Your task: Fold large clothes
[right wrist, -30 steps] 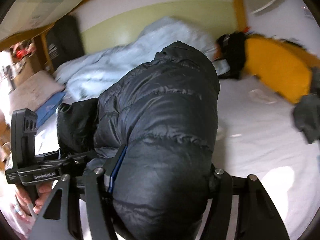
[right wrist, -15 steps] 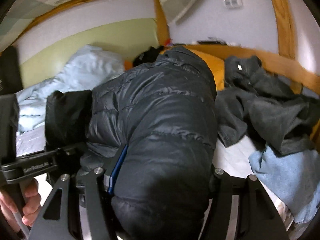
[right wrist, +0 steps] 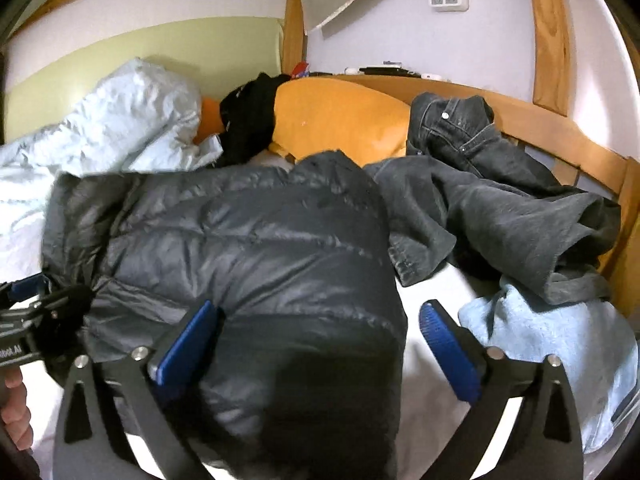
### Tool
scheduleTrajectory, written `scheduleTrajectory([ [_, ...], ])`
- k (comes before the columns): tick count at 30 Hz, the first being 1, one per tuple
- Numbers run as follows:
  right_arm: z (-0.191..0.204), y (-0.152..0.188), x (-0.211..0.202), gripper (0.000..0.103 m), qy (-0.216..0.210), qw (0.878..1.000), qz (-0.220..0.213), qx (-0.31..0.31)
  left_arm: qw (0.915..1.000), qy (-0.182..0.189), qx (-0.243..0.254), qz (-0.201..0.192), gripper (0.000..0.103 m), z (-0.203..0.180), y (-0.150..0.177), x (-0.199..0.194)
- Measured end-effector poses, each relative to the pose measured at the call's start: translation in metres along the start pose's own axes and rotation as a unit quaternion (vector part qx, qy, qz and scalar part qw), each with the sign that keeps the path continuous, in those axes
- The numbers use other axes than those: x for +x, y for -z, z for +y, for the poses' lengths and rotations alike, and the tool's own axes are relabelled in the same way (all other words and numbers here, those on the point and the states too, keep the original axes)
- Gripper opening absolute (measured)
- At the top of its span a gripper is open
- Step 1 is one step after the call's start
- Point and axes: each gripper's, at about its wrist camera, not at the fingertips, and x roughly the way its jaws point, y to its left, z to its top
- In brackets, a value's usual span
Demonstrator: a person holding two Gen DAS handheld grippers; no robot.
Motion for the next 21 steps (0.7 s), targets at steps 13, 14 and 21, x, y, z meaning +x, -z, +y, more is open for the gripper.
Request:
scheduleTrajectory([
  [13, 0.042, 0.009, -0.079, 0.103, -0.056, 0.997, -0.022, 0.037, 0.9972, -0.057, 0.006, -0.048, 0.1, 0.069, 0.05, -0.1],
  [14, 0.048, 0.012, -0.084, 0.103, -0.059, 0.998, -0.02, 0.033, 0.9969, -0.064, 0.008, -0.046, 0.1, 0.072, 0.056, -0.106],
  [21, 0.085, 0.048, -0.112, 0.103, -0.076, 0.997, -0.011, 0.025, 0.9946, -0.078, -0.009, -0.068, 0.101, 0.092, 0.101, -0.143],
])
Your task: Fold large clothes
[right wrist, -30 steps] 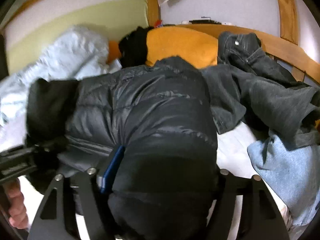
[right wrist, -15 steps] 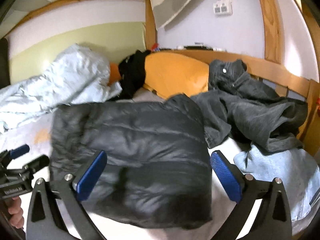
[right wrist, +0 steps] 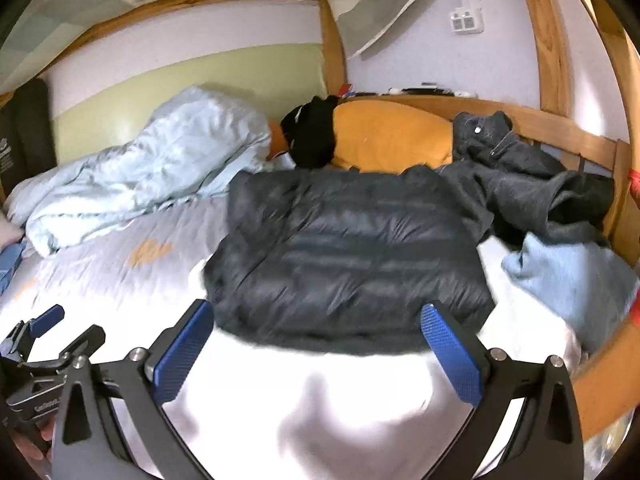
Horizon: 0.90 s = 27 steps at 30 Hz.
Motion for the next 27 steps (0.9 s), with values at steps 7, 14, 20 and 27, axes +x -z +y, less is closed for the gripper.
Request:
scheduleTrajectory([
  [7, 0.03, 0.027, -0.013, 0.103, 0.02, 0.998, 0.01, -0.057, 0.9979, -0.022, -0.06, 0.013, 0.101, 0.038, 0.049, 0.007],
  [14, 0.039, 0.032, -0.013, 0.103, 0.022, 0.996, 0.017, -0.088, 0.9958, -0.011, -0.091, -0.009, 0.102, 0.049, 0.054, -0.002],
  [20, 0.036, 0.032, -0.01, 0.103, 0.024, 0.996, 0.025, -0.082, 0.9979, -0.029, -0.047, -0.033, 0.103, 0.03, 0.053, -0.011],
  [27, 0.029, 0.032, -0.001, 0.103, 0.031, 0.996, 0.054, -0.06, 0.9922, -0.066, 0.025, -0.103, 0.103, -0.001, 0.058, -0.036],
])
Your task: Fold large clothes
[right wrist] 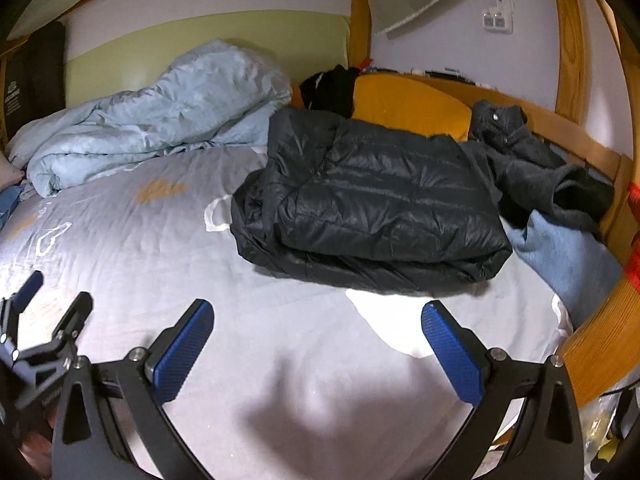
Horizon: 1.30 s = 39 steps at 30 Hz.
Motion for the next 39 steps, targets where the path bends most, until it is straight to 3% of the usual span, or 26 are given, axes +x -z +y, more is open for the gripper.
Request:
scheduleTrajectory([
  [5, -0.004, 0.0003, 0.0028, 0.103, 0.018, 1.0, 0.006, 0.011, 0.9996, -0.007, 0.026, -0.008, 0.103, -0.0094, -0.0014, -0.0017],
  [25, -0.004, 0.0019, 0.0056, 0.103, 0.034, 0.999, 0.013, 0.005, 1.0, 0.0, 0.003, 0.002, 0.103, -0.0062, -0.0009, 0.003],
  [30, -0.0033, 0.0026, 0.0062, 0.103, 0.035, 0.999, 0.015, 0.003, 0.9997, -0.022, -0.001, 0.004, 0.103, -0.0048, -0.0001, 0.0026],
  [39, -0.0026, 0.0029, 0.0069, 0.103, 0.042, 0.999, 0.018, -0.002, 0.9997, -0.023, 0.003, -0.002, 0.103, -0.0039, 0.0008, 0.0006],
])
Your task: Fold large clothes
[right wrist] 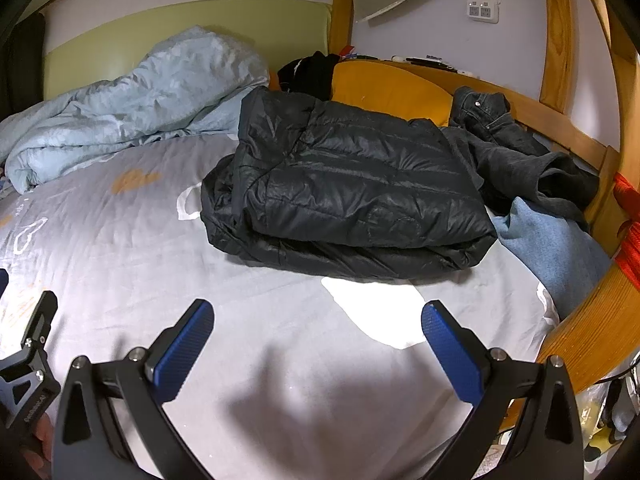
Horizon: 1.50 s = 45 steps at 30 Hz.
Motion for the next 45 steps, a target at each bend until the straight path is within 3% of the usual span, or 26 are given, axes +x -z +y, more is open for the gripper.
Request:
scheduleTrajectory([
  [45, 0.007, 0.001, 0.0, 0.103, 0.002, 1.0, 0.006, -0.016, 0.9992, -0.007, -0.035, 0.016, 0.103, 0.012, -0.001, 0.008],
])
